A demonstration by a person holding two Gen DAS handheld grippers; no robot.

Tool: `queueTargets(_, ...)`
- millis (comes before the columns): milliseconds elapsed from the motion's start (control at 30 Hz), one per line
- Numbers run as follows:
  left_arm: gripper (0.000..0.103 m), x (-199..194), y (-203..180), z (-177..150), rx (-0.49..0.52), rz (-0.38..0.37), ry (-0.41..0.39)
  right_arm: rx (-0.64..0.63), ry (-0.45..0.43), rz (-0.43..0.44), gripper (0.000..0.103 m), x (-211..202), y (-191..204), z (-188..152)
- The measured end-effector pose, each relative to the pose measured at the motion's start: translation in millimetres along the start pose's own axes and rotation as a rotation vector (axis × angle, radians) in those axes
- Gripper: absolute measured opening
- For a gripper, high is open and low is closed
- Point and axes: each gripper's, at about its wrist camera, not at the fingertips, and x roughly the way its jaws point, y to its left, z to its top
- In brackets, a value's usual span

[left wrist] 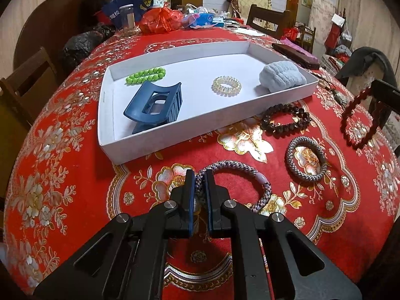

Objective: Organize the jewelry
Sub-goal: 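Hold the grey bracelet with the left tool while the right tool lifts the red bracelet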

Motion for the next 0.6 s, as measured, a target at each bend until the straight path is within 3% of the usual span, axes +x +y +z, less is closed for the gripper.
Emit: queueTargets(600, 0.007, -0.4, -1.9, -1.0, -0.001, 0.007, -0.002, -0.018, 0.062, -0.061, 0.008, 13.9, -1.8, -8.0)
